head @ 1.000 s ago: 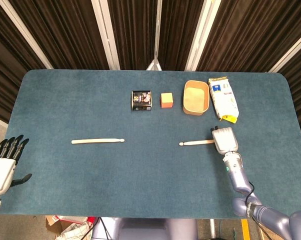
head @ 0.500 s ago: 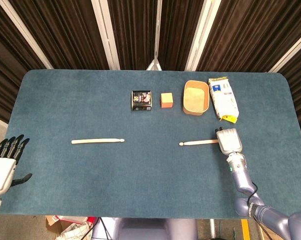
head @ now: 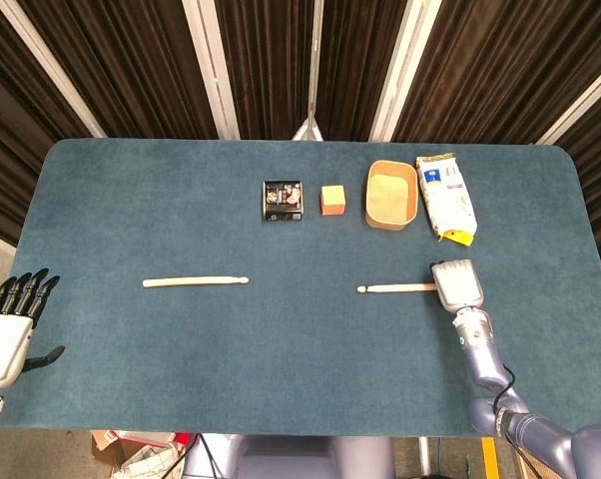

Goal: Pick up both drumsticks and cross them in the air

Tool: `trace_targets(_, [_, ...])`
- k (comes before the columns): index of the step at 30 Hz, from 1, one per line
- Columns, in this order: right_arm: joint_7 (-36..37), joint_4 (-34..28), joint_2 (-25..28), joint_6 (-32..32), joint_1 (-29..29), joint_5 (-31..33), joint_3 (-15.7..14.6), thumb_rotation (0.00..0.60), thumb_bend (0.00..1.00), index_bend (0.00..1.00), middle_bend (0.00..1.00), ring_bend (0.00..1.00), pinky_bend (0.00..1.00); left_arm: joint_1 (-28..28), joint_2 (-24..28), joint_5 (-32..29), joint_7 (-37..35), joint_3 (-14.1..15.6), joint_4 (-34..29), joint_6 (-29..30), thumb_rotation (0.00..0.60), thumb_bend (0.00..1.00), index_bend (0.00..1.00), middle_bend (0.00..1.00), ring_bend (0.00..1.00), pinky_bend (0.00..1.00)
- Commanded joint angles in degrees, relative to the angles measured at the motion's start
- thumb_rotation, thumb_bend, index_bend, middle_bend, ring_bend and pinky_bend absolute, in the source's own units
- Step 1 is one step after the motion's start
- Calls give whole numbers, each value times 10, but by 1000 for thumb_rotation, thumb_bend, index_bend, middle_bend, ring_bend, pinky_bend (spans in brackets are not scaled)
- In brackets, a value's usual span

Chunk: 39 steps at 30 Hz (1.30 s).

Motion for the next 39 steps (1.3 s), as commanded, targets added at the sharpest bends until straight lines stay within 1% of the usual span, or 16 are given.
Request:
trace_targets(1, [5, -8, 3, 4, -2, -4, -1, 600, 399, 739, 617, 914, 820, 0, 0, 0, -1, 0, 0, 0, 600, 22, 0, 0, 0, 0])
trace_targets(10, [35, -89, 41, 38, -19, -21, 0, 600, 451, 783, 654, 914, 821, -1, 2, 2, -2, 2, -5, -2, 600, 22, 0, 0, 0, 0])
trace_targets(13, [38, -114, 53, 49, -23, -27, 0, 600, 454, 785, 657, 914, 821, -1, 2, 3, -2, 2, -6, -1, 600, 22, 0, 0, 0, 0])
trace_targets(22, [94, -203, 88, 85, -40, -36, 16, 600, 454, 785, 657, 914, 820, -5, 9, -5, 2, -2, -18, -10, 600, 23, 0, 0, 0, 0])
trace_targets(25, [106, -218, 99, 91, -43, -42, 15, 600, 455, 785, 657, 914, 820, -13, 18, -13, 12, -9, -32, -19, 600, 27, 0, 0, 0, 0])
trace_targets(28, [111, -224, 103, 89, -44, -42, 14, 600, 456, 785, 657, 914, 820, -30, 28, -30, 39, -24, -49, -37, 600, 36, 0, 0, 0, 2])
trace_targets(30, [112, -225, 105, 88, -44, -41, 14, 600, 456, 785, 657, 914, 820, -43, 35, -46, 64, -35, -63, -55, 600, 51, 13, 0, 21, 66])
trace_targets(31, [113, -225, 105, 87, -44, -41, 14, 600, 456, 784, 657, 914, 820, -52, 38, -56, 79, -41, -71, -66, 600, 62, 28, 0, 53, 128])
trace_targets(32, [114, -226, 105, 87, -44, -40, 15, 600, 456, 785, 657, 914, 820, -61, 39, -65, 93, -46, -80, -76, 600, 76, 48, 10, 123, 231])
trace_targets(33, [115, -226, 105, 87, -43, -40, 15, 600, 456, 785, 657, 914, 821, -70, 40, -73, 107, -52, -87, -86, 600, 85, 65, 28, 195, 306])
trace_targets(35, [116, -226, 105, 86, -42, -40, 15, 600, 456, 785, 657, 914, 821, -88, 37, -87, 134, -62, -99, -106, 600, 121, 119, 127, 420, 520])
trace_targets(36, [116, -226, 104, 85, -42, -40, 15, 600, 456, 785, 657, 914, 821, -97, 35, -97, 146, -66, -106, -116, 600, 134, 146, 166, 487, 582])
trace_targets(38, [115, -224, 104, 86, -41, -41, 14, 600, 456, 785, 657, 914, 820, -116, 29, -115, 171, -74, -120, -136, 600, 174, 241, 279, 650, 737])
trace_targets(39, [116, -223, 104, 85, -41, -41, 14, 600, 456, 785, 657, 914, 820, -125, 25, -124, 184, -77, -125, -146, 600, 185, 275, 318, 699, 783])
